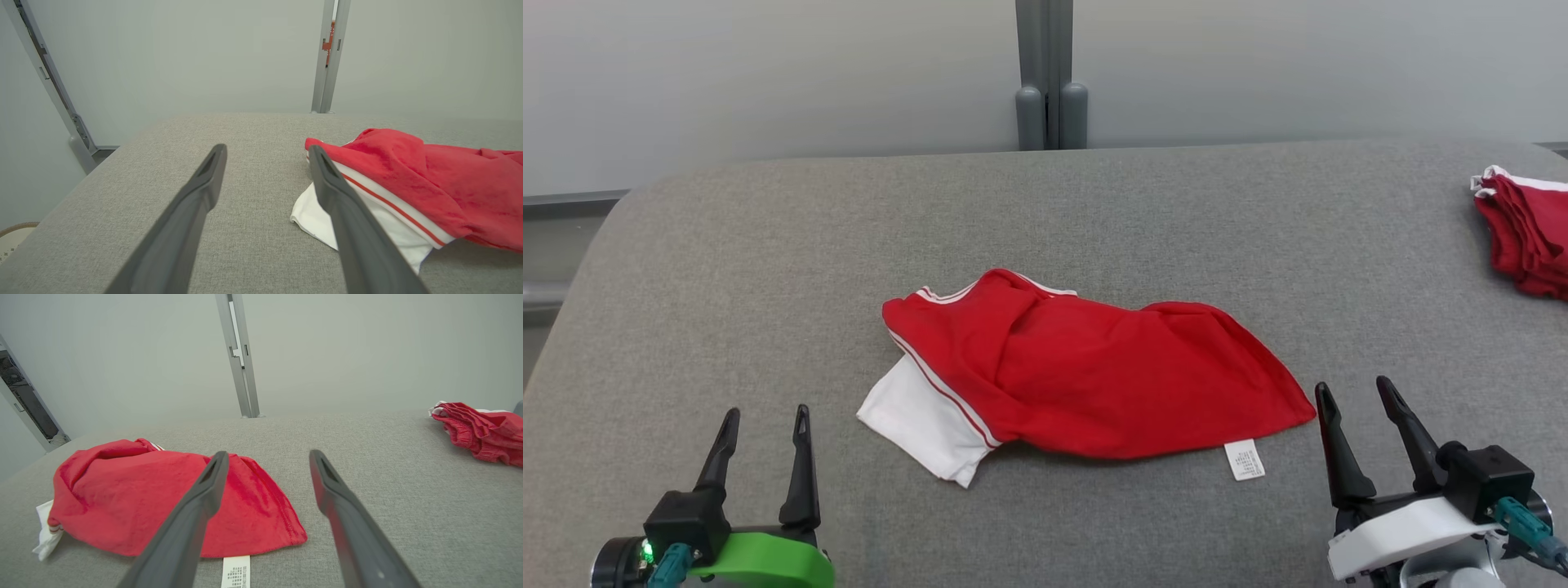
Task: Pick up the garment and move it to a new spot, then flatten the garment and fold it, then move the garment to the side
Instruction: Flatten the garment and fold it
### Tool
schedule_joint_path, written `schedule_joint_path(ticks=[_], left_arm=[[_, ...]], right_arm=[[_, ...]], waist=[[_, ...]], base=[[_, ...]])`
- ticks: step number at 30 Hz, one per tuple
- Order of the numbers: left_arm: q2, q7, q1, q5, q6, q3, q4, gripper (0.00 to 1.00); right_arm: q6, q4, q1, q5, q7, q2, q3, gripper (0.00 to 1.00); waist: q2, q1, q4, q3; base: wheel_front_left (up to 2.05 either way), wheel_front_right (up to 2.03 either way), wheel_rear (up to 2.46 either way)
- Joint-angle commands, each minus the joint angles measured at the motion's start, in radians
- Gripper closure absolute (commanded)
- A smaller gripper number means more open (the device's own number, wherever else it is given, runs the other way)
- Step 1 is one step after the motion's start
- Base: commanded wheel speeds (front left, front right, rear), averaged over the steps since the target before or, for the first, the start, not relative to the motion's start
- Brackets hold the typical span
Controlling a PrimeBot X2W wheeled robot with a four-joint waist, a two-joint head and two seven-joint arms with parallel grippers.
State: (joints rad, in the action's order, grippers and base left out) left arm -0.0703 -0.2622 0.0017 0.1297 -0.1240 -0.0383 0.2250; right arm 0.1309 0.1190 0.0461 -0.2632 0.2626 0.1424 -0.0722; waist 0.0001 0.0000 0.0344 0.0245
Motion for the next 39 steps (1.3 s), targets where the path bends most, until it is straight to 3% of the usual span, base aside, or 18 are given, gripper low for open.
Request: schedule_joint_path(ticks=[1, 11, 24, 36, 37, 38, 39], left_arm=[[0.002, -0.003, -0.026, -0.006, -0.004, 0.001, 0.004, 0.00], [-0.036, -0.003, -0.155, -0.015, -0.007, 0.087, 0.140, 0.00], [-0.073, -0.002, -0.356, 0.061, -0.007, 0.242, 0.468, 0.00], [-0.079, -0.001, -0.410, 0.131, -0.007, 0.325, 0.624, 0.00], [-0.075, -0.001, -0.412, 0.137, -0.007, 0.334, 0.635, 0.00], [-0.070, -0.001, -0.414, 0.148, -0.007, 0.339, 0.641, 0.03], [-0.063, -0.001, -0.418, 0.163, -0.007, 0.344, 0.642, 0.26]], right_arm=[[0.000, 0.006, -0.019, -0.004, 0.003, 0.008, 0.000, 0.00], [0.000, 0.148, -0.157, -0.008, 0.002, 0.050, -0.029, 0.00], [0.000, 0.493, -0.376, -0.052, 0.003, 0.078, -0.159, 0.00], [0.000, 0.633, -0.408, -0.123, 0.000, 0.062, -0.247, 0.00], [0.000, 0.648, -0.407, -0.138, 0.000, 0.059, -0.259, 0.06], [0.000, 0.657, -0.407, -0.148, -0.001, 0.057, -0.266, 0.51], [0.000, 0.663, -0.408, -0.158, -0.001, 0.053, -0.274, 0.61]], waist=[[-0.0001, 0.0000, -0.002, 0.007], [-0.0001, 0.0000, -0.010, 0.062], [-0.0001, 0.0000, -0.025, 0.169], [-0.0001, 0.0000, -0.025, 0.187], [-0.0001, 0.0000, -0.025, 0.184], [-0.0001, 0.0000, -0.025, 0.183], [-0.0001, 0.0000, -0.024, 0.182]], base=[[0.00, 0.00, 0.00], [0.00, 0.00, 0.00], [0.00, 0.00, 0.00], [0.00, 0.00, 0.00], [0.00, 0.00, 0.00], [0.00, 0.00, 0.00], [0.00, 0.00, 0.00]])
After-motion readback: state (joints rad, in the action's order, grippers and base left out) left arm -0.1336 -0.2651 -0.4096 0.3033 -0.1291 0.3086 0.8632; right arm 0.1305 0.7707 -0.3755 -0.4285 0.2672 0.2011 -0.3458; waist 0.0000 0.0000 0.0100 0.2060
